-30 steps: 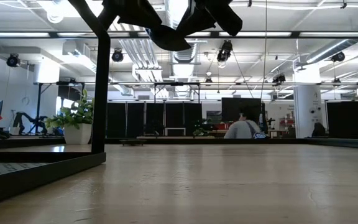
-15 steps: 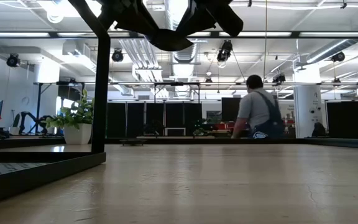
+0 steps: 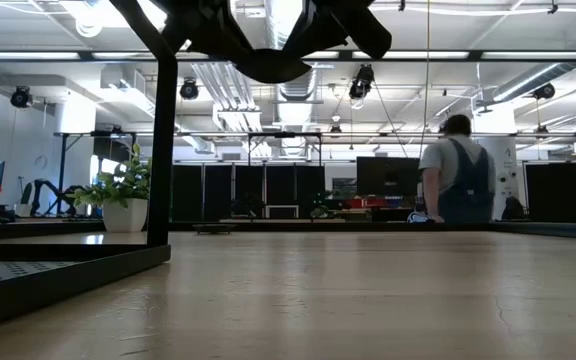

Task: Pick & Place Mini shaped plates
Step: Stack the leaf shaped plate on top of the leaf shaped plate on the shelf

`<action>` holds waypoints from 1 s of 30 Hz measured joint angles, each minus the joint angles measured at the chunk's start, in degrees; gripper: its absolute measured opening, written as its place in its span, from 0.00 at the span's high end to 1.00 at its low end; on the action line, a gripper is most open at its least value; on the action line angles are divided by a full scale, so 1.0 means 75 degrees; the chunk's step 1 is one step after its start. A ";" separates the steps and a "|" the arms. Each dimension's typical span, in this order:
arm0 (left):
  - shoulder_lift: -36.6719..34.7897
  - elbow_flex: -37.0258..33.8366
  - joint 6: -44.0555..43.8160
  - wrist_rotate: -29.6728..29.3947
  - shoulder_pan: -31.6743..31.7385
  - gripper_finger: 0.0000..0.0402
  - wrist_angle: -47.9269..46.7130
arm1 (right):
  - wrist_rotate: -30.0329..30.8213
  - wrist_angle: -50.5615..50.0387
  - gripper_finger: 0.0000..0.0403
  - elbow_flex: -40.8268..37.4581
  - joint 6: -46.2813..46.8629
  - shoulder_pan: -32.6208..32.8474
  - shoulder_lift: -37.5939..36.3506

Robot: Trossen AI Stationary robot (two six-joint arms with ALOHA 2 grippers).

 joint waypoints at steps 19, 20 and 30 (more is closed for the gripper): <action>0.0007 -0.0006 -0.0208 0.0392 0.0003 1.00 -0.0205 | 0.0046 0.0054 0.92 0.0000 -0.0133 0.0000 -0.0009; 0.0007 -0.0006 -0.0240 0.0397 0.0003 1.00 -0.0200 | 0.0044 0.0055 0.90 0.0000 -0.0172 0.0000 -0.0009; -0.0063 -0.0006 -0.1152 0.0343 -0.0293 1.00 -0.0864 | 0.0047 0.0021 0.72 0.0000 0.0270 0.0312 -0.0088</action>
